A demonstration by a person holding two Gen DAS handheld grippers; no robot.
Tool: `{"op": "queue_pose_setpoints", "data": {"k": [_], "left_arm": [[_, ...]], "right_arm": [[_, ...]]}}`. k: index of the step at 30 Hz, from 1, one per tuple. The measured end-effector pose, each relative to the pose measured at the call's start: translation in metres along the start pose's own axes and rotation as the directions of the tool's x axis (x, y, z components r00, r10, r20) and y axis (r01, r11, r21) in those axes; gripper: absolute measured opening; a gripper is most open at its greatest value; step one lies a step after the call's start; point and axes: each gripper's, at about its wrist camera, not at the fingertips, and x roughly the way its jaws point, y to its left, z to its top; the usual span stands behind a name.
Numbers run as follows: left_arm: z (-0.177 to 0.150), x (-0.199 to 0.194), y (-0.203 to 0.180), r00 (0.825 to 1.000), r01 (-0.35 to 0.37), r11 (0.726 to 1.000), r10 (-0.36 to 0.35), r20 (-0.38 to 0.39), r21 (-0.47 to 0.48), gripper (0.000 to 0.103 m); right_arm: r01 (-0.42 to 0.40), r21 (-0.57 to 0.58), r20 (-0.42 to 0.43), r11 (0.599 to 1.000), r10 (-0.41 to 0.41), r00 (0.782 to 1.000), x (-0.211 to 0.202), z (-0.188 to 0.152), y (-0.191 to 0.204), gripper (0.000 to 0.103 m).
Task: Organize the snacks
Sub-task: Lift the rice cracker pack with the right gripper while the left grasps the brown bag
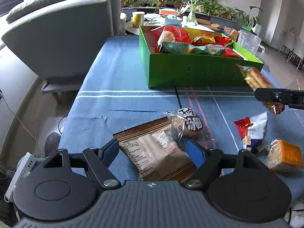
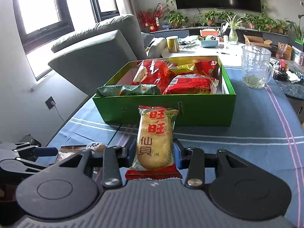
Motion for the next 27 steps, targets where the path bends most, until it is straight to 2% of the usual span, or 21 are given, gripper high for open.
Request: {"op": "queue_pose_setpoints", "data": {"k": [5,8,11,12,13,16,20,27], "left_arm": [[0.0,0.006,0.0,1.0,-0.009,1.0,0.008,-0.014,-0.021,0.08],[-0.002,0.012,0.003,0.999,0.012,0.999,-0.014,-0.042,-0.045,0.08],[-0.003,0.013,0.001,0.999,0.021,0.999,-0.023,-0.028,-0.037,0.079],[-0.002,0.013,0.0,0.999,0.025,0.999,-0.026,-0.021,-0.032,0.075],[-0.002,0.013,0.0,0.999,0.032,0.999,-0.033,-0.012,-0.028,0.066],[-0.001,0.012,0.0,0.997,0.071,0.997,-0.071,0.003,-0.029,0.054],[0.002,0.005,0.0,0.996,0.087,0.996,-0.086,0.026,-0.029,0.051],[0.011,-0.01,0.0,0.993,0.097,0.995,-0.094,0.074,-0.035,0.051]], "right_arm": [[-0.011,0.005,-0.004,1.0,0.011,1.0,0.001,-0.002,0.003,0.069],[-0.019,0.006,-0.012,1.0,0.019,1.0,0.002,-0.003,0.003,0.069],[-0.022,0.013,-0.015,1.0,0.022,1.0,0.002,-0.004,0.004,0.069],[-0.022,0.015,-0.015,1.0,0.023,1.0,0.002,-0.005,0.003,0.069],[-0.023,0.016,-0.015,1.0,0.023,1.0,0.002,-0.005,0.004,0.069],[-0.026,0.016,-0.013,1.0,0.027,1.0,0.001,-0.004,0.004,0.069],[-0.031,0.014,-0.01,0.999,0.031,0.999,0.0,-0.005,0.005,0.069],[-0.035,0.015,-0.005,0.999,0.036,0.999,-0.002,-0.005,0.009,0.069]]}}
